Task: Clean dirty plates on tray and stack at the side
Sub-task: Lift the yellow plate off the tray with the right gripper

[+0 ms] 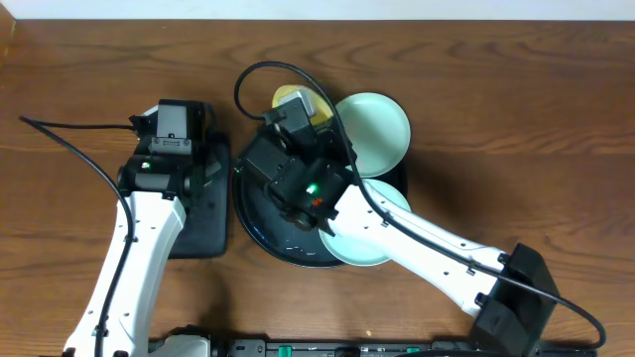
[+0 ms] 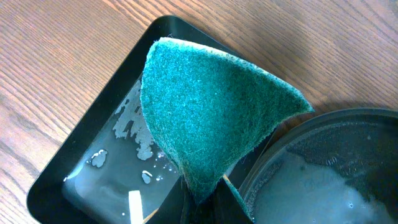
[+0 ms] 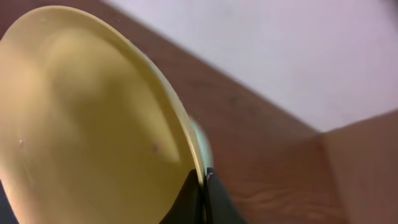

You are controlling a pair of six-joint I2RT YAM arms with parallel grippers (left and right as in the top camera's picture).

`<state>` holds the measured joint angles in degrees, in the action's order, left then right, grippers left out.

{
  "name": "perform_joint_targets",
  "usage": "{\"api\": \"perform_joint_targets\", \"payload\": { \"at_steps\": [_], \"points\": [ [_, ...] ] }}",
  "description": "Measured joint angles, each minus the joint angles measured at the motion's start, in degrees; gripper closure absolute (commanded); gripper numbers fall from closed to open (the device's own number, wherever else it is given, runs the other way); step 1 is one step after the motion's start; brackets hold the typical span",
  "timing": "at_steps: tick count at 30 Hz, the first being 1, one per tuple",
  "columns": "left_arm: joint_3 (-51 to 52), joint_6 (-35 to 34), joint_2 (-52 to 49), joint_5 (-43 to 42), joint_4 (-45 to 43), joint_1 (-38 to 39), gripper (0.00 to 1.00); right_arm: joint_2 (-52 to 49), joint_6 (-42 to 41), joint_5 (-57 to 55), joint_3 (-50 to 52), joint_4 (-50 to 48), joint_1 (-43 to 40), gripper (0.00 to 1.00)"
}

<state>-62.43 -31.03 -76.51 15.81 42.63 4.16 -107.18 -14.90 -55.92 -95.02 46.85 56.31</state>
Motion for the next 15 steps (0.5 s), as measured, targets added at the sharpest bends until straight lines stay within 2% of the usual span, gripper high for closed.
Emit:
{"api": "perform_joint_targets", "payload": {
  "at_steps": [6, 15],
  "points": [
    [0.0, 0.0, 0.0, 0.0, 0.0, 0.0, 0.93, 3.2, -0.2, 18.9, 0.0, 0.2, -8.0, 0.99],
    [0.0, 0.0, 0.0, 0.0, 0.0, 0.0, 0.92, 16.7, -2.1, 45.3, -0.1, 6.6, -35.3, 0.99]
  ]
}}
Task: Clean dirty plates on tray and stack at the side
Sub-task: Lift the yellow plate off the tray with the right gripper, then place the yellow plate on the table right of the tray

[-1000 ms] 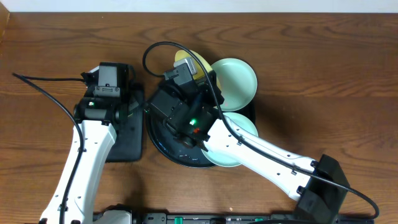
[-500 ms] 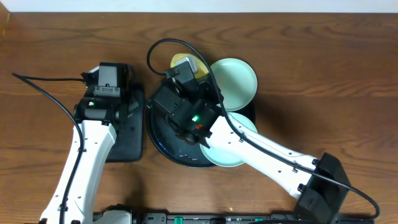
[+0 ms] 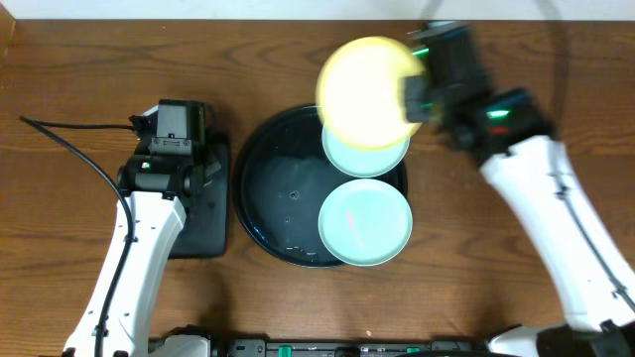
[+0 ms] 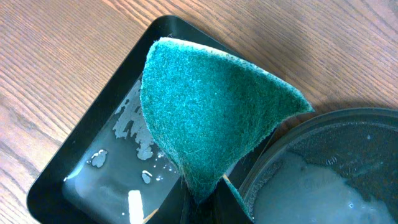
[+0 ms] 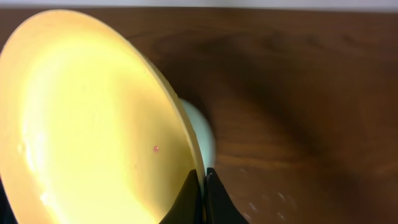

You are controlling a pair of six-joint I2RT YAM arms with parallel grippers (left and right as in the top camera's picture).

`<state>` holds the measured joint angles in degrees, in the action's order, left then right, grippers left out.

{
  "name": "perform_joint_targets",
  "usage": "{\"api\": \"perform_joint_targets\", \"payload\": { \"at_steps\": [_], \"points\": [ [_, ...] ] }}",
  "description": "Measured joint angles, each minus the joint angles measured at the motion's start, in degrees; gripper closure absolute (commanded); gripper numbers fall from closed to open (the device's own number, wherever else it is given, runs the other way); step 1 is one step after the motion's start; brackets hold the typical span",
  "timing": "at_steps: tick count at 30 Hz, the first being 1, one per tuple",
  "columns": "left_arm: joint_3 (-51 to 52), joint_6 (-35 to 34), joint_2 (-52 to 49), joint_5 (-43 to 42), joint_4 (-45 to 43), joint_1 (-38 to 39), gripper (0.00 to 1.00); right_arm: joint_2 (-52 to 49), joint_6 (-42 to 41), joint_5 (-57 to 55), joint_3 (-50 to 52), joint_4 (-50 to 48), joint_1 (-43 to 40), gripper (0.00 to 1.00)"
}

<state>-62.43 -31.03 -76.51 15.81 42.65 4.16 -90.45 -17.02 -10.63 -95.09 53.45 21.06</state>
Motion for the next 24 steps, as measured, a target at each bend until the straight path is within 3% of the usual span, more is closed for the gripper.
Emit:
{"api": "perform_joint_targets", "payload": {
  "at_steps": [7, 11, 24],
  "points": [
    [0.0, 0.0, 0.0, 0.0, 0.0, 0.0, 0.93, 1.7, -0.5, 7.9, 0.5, 9.0, -19.2, 0.99],
    [0.0, 0.0, 0.0, 0.0, 0.0, 0.0, 0.93, 1.7, -0.3, 8.7, 3.9, 8.5, -26.1, 0.99],
    [0.0, 0.0, 0.0, 0.0, 0.0, 0.0, 0.93, 1.3, -0.3, 9.6, 32.2, -11.1, -29.8, 0.99]
  ]
}}
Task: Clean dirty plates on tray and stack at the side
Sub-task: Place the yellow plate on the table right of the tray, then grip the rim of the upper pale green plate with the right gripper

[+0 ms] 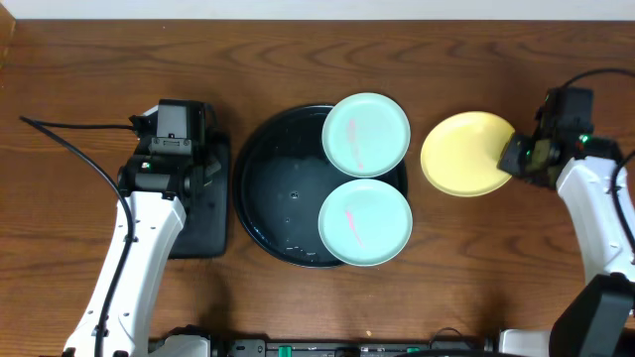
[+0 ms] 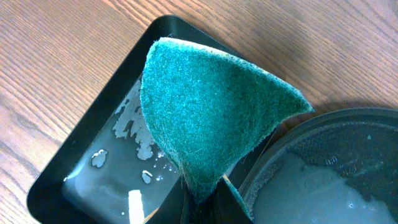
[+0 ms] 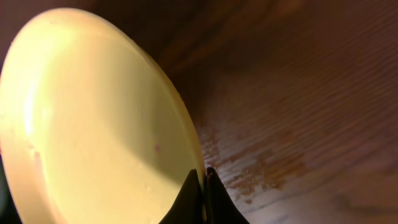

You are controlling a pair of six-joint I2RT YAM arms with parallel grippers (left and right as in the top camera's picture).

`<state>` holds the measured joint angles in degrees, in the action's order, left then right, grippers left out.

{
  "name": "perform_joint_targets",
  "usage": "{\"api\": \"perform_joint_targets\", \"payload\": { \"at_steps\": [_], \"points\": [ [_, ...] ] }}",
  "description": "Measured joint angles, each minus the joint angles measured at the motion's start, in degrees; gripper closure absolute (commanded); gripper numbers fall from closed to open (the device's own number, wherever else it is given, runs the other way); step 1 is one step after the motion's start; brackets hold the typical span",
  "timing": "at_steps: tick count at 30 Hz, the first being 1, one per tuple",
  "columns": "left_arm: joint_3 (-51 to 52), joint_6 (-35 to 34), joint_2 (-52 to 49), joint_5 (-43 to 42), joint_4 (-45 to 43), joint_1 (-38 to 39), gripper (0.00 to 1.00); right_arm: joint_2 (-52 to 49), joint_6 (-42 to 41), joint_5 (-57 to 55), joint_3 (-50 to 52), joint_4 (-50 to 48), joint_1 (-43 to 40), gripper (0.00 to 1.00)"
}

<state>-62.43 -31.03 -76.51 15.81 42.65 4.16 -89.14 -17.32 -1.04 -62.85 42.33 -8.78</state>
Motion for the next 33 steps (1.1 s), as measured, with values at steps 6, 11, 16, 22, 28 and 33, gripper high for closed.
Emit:
{"api": "perform_joint_targets", "payload": {
  "at_steps": [6, 11, 16, 22, 28, 33],
  "points": [
    [0.0, 0.0, 0.0, 0.0, 0.0, 0.0, 0.93, 0.0, 0.0, 0.0, 7.2, -7.4, 0.0, 0.94],
    [0.0, 0.0, 0.0, 0.0, 0.0, 0.0, 0.92, 0.0, 0.2, 0.0, 11.3, -10.7, 0.0, 0.86],
    [0.0, 0.0, 0.0, 0.0, 0.2, 0.0, 0.92, 0.0, 0.3, 1.4, 10.6, -7.0, 0.0, 0.69],
    [0.0, 2.4, 0.0, -1.8, 0.5, 0.0, 0.93, 0.0, 2.8, 6.9, -2.0, 5.5, 1.9, 0.60],
    [0.0, 3.2, -0.3, -2.9, 0.5, 0.0, 0.92, 1.0, 3.9, 12.2, -9.3, 9.8, 9.4, 0.56],
    [0.0, 7.2, -0.5, -6.3, 0.6, 0.0, 0.93, 0.4, 4.2, 14.5, -8.1, 13.2, 16.9, 0.57]
  ]
}}
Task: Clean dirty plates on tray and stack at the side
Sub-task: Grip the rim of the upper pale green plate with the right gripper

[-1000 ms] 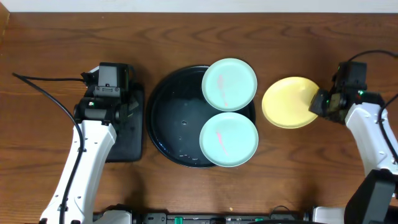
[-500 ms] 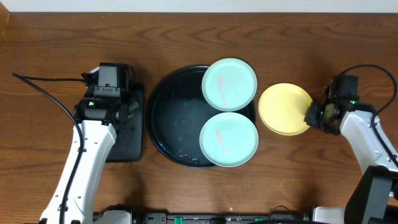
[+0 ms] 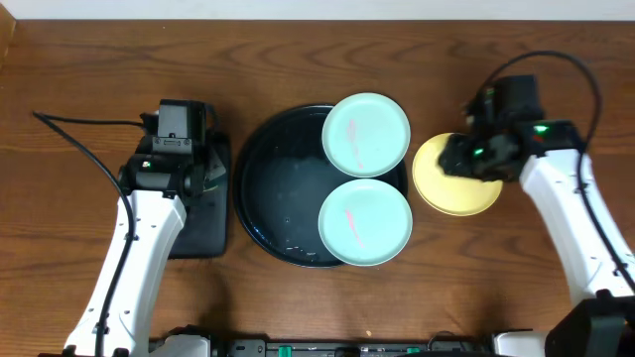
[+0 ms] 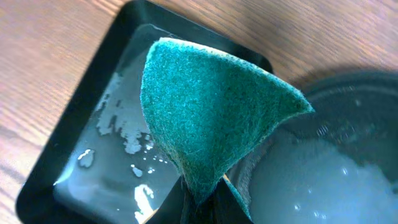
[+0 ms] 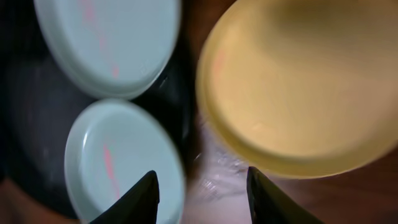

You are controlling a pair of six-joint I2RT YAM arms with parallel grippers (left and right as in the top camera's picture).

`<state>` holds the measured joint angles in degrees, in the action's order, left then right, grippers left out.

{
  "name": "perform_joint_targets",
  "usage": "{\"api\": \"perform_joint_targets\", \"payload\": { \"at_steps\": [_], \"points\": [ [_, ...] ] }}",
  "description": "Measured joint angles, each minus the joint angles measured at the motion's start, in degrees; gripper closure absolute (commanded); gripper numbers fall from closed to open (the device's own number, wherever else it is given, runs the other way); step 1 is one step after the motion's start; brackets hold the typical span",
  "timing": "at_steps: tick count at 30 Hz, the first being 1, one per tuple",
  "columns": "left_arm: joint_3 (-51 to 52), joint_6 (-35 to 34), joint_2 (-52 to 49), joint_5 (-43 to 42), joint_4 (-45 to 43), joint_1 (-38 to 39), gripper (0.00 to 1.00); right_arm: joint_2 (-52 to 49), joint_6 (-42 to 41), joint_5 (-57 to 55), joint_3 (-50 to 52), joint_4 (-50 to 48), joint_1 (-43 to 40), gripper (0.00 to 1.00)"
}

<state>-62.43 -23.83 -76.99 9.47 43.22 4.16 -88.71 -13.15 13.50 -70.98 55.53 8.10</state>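
Observation:
A round black tray [image 3: 273, 188] holds two pale green plates, one at the back [image 3: 365, 134] and one nearer [image 3: 364, 221], each with a pink smear. A yellow plate [image 3: 451, 188] lies flat on the table just right of the tray. My right gripper [image 3: 466, 159] hovers over its left part, open and holding nothing. The right wrist view shows the open gripper [image 5: 202, 199] above the yellow plate [image 5: 298, 81] and both green plates [image 5: 106, 43] [image 5: 118, 162]. My left gripper [image 4: 202, 199] is shut on a green sponge [image 4: 211, 118].
A small black rectangular tray [image 4: 93, 155] with water in it sits left of the round tray, under the sponge. The round tray's wet floor [image 4: 323, 168] shows at the right of the left wrist view. Bare wooden table [image 3: 516, 288] lies right of the yellow plate.
My right gripper was shut on the yellow plate's rim farther right. Now the plate lies flat by the tray, released, and the open gripper is over its left part. The left gripper has shifted slightly.
My right gripper first held the yellow plate over the back of the tray. Then the plate was above the back green plate, then low over the table at the right. Now it rests there, let go. The left gripper kept the sponge throughout.

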Motion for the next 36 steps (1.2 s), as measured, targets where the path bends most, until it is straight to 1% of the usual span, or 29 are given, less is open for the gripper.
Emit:
{"api": "perform_joint_targets", "payload": {
  "at_steps": [7, 12, 16, 20, 23, 27, 31, 33, 36],
  "points": [
    [0.0, 5.8, -0.5, -5.1, 1.5, 0.0, 0.93, -4.7, 0.1, 0.5, 2.6, 0.9, 7.0, 0.63],
    [0.0, 7.4, -0.7, -5.7, 2.8, 0.0, 0.93, -10.3, 0.8, 0.2, 3.0, 1.1, 9.4, 0.76],
    [0.0, 7.6, -1.0, -5.7, 2.9, 0.0, 0.93, -13.5, 1.1, -0.2, 3.0, 1.1, 10.3, 0.82],
    [0.0, 7.8, -1.0, -5.7, 2.9, 0.0, 0.93, -15.3, 1.4, -0.4, 3.1, 1.2, 10.7, 0.89],
    [0.0, 7.8, -1.0, -5.7, 2.9, 0.0, 0.93, -15.6, 1.7, -0.5, 3.1, 1.1, 11.0, 0.98],
    [0.0, 7.8, -1.0, -5.7, 2.9, 0.0, 0.93, -15.7, 1.6, -0.4, 3.1, 0.4, 12.7, 0.99],
    [0.0, 7.6, -1.0, -5.8, 2.9, 0.0, 0.93, -15.7, -0.6, 0.7, 3.1, -2.7, 16.7, 0.99],
    [0.0, 7.0, -1.0, -5.9, 2.9, 0.0, 0.93, -15.7, -3.5, 1.2, 3.1, -5.7, 18.9, 0.99],
    [0.0, 5.6, -1.0, -6.0, 2.9, 0.0, 0.93, -15.7, -9.9, 1.7, 3.1, -11.0, 21.4, 0.99]
  ]
}}
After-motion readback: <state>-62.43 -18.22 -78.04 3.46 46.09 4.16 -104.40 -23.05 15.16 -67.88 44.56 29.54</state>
